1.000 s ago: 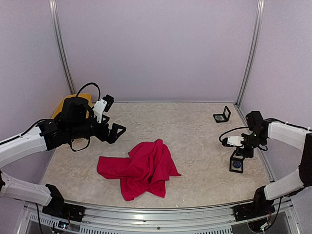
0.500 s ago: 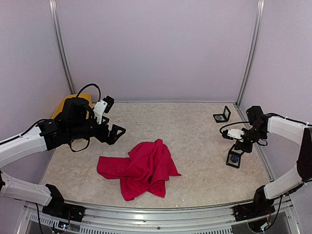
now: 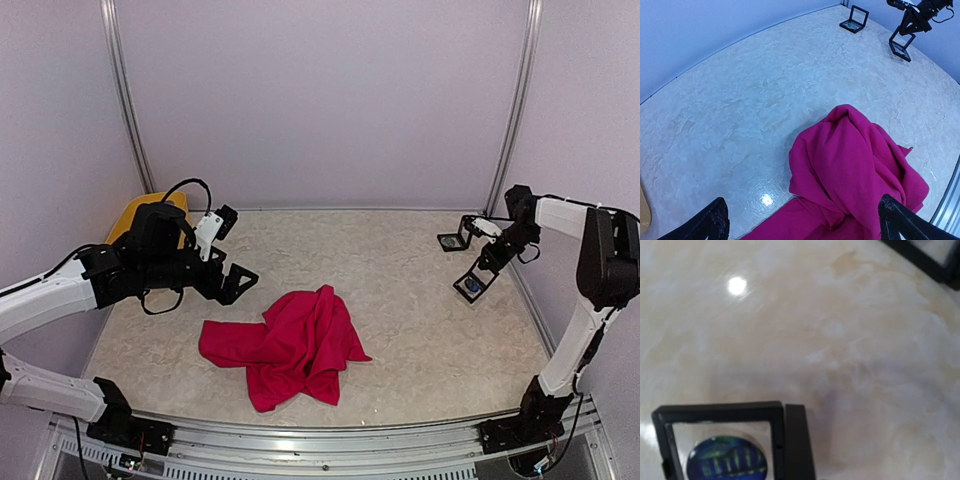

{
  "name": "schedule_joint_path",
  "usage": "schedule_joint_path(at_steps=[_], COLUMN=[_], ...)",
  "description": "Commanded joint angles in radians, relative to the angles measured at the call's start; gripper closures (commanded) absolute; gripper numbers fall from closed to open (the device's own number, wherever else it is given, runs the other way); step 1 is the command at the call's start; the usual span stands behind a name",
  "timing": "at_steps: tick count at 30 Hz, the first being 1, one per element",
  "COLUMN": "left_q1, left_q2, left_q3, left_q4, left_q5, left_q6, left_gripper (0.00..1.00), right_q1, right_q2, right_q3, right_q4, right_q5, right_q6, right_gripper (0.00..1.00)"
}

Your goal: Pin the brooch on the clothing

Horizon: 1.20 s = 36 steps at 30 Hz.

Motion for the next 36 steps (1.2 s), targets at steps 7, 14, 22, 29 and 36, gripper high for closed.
schedule_joint_path(at_steps=[7, 14, 22, 29, 36], left_q1=[-0.006, -0.005, -0.006, -0.006, -0.006], left_q2=[-0.006, 0.012, 0.019, 0.024, 0.028], left_q3=[0.031, 0.033, 0.032, 0.031, 0.03], left_q4=[-0.025, -0.027, -0.033, -0.033, -0.033], left_q5=[0.025, 0.047, 0.048, 0.049, 0.054], left_q6=[0.002, -0.001, -0.006, -0.002, -0.002], left_gripper=[0.01, 0.01, 0.01, 0.01, 0.01], right_q1=[-0.01, -0.01, 0.021, 0.052, 0.064], right_q2=[0.196, 0.34, 0.366, 0.399, 0.425], right_q3=[0.243, 0.412, 0.463, 0.497, 0.564], right_q4=[-0.179, -0.299, -0.274, -0.28, -0.308], right_q5=[0.138, 0.2, 0.238, 0.263, 0.263], right_q6=[0.384, 0.582, 0.624, 0.638, 0.654], right_gripper=[1.0, 1.0, 1.0, 1.0, 0.81])
